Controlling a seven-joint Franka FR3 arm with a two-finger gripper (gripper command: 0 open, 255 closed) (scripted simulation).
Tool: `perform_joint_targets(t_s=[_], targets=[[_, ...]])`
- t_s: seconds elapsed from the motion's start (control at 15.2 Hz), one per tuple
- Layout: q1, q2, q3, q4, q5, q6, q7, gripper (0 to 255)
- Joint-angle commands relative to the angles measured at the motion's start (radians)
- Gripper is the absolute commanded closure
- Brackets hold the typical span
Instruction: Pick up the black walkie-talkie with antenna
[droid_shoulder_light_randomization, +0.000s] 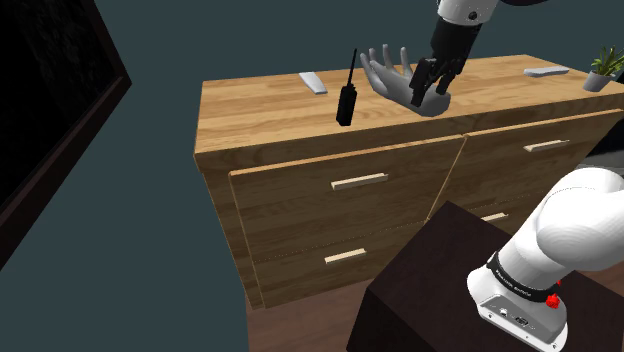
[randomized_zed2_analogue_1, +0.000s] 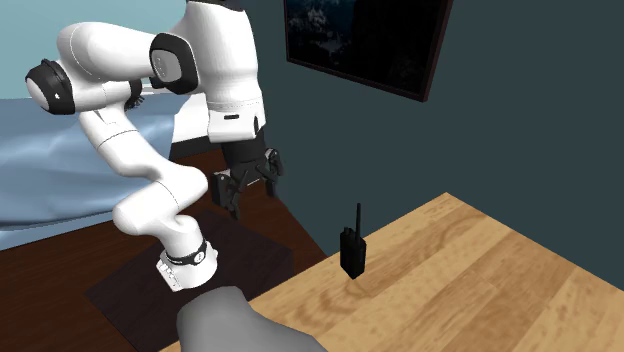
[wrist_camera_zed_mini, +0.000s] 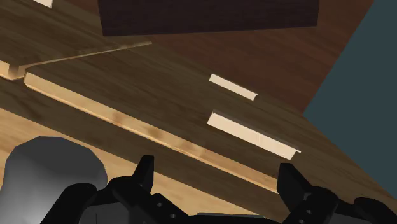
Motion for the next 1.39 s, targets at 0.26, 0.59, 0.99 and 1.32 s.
perform_joint_targets(t_s=[0.26, 0.59, 0.99, 1.32], targets=[[-0.001, 0.146, 0.017, 0.093, 0.029, 0.066, 0.044, 0], [-0.004, 0.329, 0.035, 0.236, 0.056, 0.124, 0.094, 0], [-0.005, 0.519, 0.05, 0.416, 0.074, 0.154, 0.142, 0], [-0.004, 0.514, 0.051, 0.343, 0.075, 0.221, 0.14, 0]])
